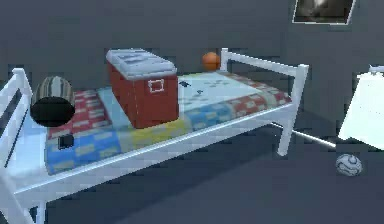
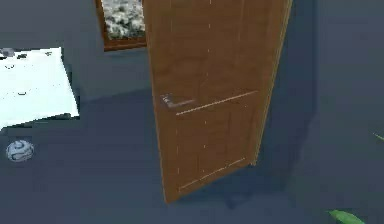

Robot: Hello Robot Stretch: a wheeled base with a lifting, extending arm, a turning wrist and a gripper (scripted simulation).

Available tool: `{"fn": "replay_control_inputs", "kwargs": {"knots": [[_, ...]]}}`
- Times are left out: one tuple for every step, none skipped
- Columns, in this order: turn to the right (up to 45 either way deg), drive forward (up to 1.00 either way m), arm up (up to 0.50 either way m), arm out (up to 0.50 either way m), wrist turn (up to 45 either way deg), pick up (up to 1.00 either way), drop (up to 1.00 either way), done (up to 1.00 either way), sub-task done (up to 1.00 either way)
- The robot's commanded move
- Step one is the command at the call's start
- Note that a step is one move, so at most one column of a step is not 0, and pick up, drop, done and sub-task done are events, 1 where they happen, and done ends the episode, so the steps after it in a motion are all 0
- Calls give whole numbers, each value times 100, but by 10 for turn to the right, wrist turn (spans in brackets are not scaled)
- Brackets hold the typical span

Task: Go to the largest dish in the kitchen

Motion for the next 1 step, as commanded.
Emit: {"fn": "replay_control_inputs", "kwargs": {"knots": [[450,0,0,0,0,0,0,0,0]]}}
